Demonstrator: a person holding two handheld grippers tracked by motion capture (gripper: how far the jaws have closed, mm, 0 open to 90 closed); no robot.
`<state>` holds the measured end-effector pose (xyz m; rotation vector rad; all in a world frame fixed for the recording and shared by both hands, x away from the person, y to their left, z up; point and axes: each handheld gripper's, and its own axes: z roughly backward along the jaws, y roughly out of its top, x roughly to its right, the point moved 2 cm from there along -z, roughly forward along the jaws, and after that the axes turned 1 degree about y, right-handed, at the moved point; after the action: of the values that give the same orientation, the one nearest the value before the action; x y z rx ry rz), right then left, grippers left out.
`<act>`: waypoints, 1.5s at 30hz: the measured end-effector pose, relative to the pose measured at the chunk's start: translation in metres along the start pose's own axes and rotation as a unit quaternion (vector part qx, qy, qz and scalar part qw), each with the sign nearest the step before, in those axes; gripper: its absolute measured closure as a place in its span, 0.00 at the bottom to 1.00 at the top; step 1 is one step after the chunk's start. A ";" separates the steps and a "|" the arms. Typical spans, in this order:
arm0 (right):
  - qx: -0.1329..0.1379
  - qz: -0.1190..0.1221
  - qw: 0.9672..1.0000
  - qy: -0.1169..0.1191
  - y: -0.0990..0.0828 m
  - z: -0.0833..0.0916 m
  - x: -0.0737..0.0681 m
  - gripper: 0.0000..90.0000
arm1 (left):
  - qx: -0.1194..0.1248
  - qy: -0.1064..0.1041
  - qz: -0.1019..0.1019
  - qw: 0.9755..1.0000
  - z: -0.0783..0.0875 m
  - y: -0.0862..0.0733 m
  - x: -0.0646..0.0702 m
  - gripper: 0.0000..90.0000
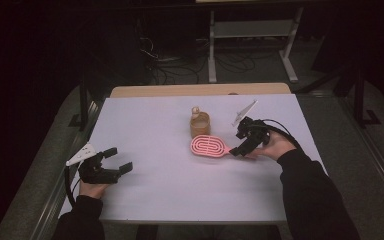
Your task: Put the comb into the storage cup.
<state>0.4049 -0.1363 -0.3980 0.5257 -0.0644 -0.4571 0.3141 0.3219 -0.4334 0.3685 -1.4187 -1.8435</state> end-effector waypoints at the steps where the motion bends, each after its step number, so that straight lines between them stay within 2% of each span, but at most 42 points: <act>1: -0.003 0.001 1.000 -0.001 0.000 -0.002 0.000 0.21 | 0.000 0.000 0.000 1.000 0.000 0.000 0.000 0.00; 3: -0.007 0.000 1.000 -0.002 0.001 -0.006 0.000 0.15 | 0.000 0.000 0.000 1.000 0.000 0.000 0.000 0.00; 6: -0.011 -0.003 1.000 -0.007 0.002 -0.011 0.001 0.14 | -0.001 0.000 0.000 1.000 0.000 0.000 0.000 0.00; 9: -0.017 0.005 1.000 -0.010 0.003 -0.016 0.001 0.09 | 0.000 -0.001 0.000 1.000 0.000 0.000 0.000 0.00; 12: -0.022 0.008 1.000 -0.011 0.003 -0.020 0.001 0.07 | -0.001 -0.001 0.000 1.000 0.000 0.000 0.000 0.00; 17: -0.030 0.019 0.999 -0.008 0.002 -0.025 0.000 0.07 | -0.002 -0.001 0.000 1.000 0.000 0.000 0.000 0.00; 23: -0.037 0.024 0.999 0.002 0.002 -0.033 0.001 0.14 | -0.001 -0.002 0.000 1.000 0.000 0.000 0.000 0.00; 26: -0.038 0.030 0.999 0.000 0.002 -0.037 0.001 0.16 | -0.002 -0.002 0.000 1.000 0.000 0.000 0.000 0.00; 30: -0.044 0.034 0.998 0.001 0.001 -0.042 0.002 0.23 | -0.002 -0.002 0.001 1.000 0.000 0.000 0.000 0.00; 34: -0.046 0.039 0.998 0.003 0.001 -0.044 0.002 0.35 | -0.002 -0.003 0.001 1.000 0.000 0.000 0.000 0.00; 38: -0.049 0.040 0.998 -0.002 0.001 -0.046 0.003 0.48 | -0.001 -0.003 -0.001 1.000 0.000 0.000 0.000 0.00; 43: -0.053 0.053 0.997 -0.006 0.002 -0.049 0.002 0.61 | -0.002 -0.003 0.001 1.000 0.000 0.000 0.000 0.00; 45: -0.061 0.061 0.996 -0.019 0.002 -0.051 0.001 0.65 | -0.004 -0.004 -0.001 1.000 -0.001 0.000 0.000 0.00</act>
<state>0.4158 -0.1110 -0.4413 0.3916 -0.1040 -0.3502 0.3143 0.3216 -0.4340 0.3594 -1.4166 -1.8523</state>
